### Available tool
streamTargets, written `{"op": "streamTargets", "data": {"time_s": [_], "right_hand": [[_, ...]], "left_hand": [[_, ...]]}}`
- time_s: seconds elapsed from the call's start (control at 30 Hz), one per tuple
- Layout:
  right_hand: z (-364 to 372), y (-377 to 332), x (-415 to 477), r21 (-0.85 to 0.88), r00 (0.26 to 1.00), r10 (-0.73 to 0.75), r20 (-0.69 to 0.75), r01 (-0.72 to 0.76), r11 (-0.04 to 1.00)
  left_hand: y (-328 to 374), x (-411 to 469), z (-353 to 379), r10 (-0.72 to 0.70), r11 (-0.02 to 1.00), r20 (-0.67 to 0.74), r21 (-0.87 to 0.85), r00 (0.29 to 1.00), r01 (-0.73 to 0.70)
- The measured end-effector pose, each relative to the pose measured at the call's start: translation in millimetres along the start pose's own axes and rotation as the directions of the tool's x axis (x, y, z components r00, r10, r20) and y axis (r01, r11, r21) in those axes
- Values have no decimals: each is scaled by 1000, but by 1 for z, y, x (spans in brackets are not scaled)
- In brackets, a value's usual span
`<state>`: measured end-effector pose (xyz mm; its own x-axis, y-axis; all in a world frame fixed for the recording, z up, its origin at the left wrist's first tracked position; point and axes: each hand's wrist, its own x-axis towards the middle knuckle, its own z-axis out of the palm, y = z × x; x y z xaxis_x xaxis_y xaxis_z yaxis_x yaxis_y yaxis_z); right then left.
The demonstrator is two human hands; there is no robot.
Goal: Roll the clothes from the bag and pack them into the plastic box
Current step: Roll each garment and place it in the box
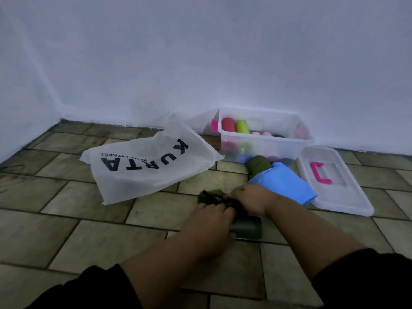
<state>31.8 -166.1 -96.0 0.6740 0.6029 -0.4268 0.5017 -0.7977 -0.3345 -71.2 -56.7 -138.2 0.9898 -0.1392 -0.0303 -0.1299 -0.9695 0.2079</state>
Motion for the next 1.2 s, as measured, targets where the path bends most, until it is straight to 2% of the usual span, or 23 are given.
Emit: {"op": "streamTargets", "data": {"time_s": [0.1,0.2,0.27,0.33,0.37,0.4,0.43,0.47,0.5,0.53,0.57,0.6,0.67,0.7,0.73,0.77,0.87,0.93,1.0,1.13,1.2], "right_hand": [[3,3,3,55,999,34,-25,-33,998],[6,9,4,31,998,24,-55,-23,999],[4,13,4,90,985,15,-170,0,996],[-1,10,5,244,933,-6,-361,100,965],[-4,8,6,349,917,-8,-399,160,923],[-8,3,7,479,934,-1,-358,185,858],[-10,-1,7,581,966,-15,-259,168,797],[-10,-6,6,601,992,-38,-120,103,792],[-10,-11,4,549,998,-57,20,37,835],[-8,-11,6,440,994,-56,95,8,898],[-7,-10,9,362,998,-34,55,12,932],[-8,-9,11,289,997,-35,-67,53,956],[-14,-6,10,404,951,-35,-306,163,900],[-18,-4,8,471,930,-28,-367,212,856],[-21,-2,5,524,936,-38,-351,229,820],[-22,0,1,511,952,-76,-298,226,829],[-19,4,-17,340,981,-195,-11,187,922],[-12,12,-26,219,981,-167,94,143,965],[-1,18,-31,147,986,-144,81,131,980],[12,27,-34,230,989,-149,-24,150,962],[15,29,-33,242,986,-157,-47,164,956]], "left_hand": [[-2,-4,0,31,999,-50,-14,998,-32],[-2,-4,-2,26,999,-31,-41,999,-27],[-3,-4,-1,14,998,2,-53,1000,-14],[-4,-3,0,8,998,4,-60,1000,-8],[-4,-3,1,6,998,2,-64,1000,-6],[-4,-3,3,5,998,-1,-64,1000,-5],[-4,-4,4,5,998,-5,-62,1000,-6],[-4,-4,6,6,998,-8,-59,1000,-6],[-4,-5,6,7,998,-11,-62,1000,-8],[-4,-5,7,8,997,-16,-72,1000,-10],[-4,-6,7,11,996,-21,-84,1000,-13],[-4,-6,7,15,996,-25,-90,1000,-17],[-5,-6,6,21,996,-28,-87,999,-23],[-5,-6,5,20,996,-26,-83,999,-22],[-6,-6,5,14,997,-19,-81,1000,-16],[-6,-6,5,7,997,-12,-81,1000,-8],[-5,-6,7,-20,997,1,-68,1000,20],[-5,-7,8,-65,994,7,-84,998,65],[-5,-8,7,-111,987,16,-117,994,112],[-4,-10,1,-146,985,42,-85,988,149],[-2,-12,0,-148,989,-7,-6,989,148]]}}
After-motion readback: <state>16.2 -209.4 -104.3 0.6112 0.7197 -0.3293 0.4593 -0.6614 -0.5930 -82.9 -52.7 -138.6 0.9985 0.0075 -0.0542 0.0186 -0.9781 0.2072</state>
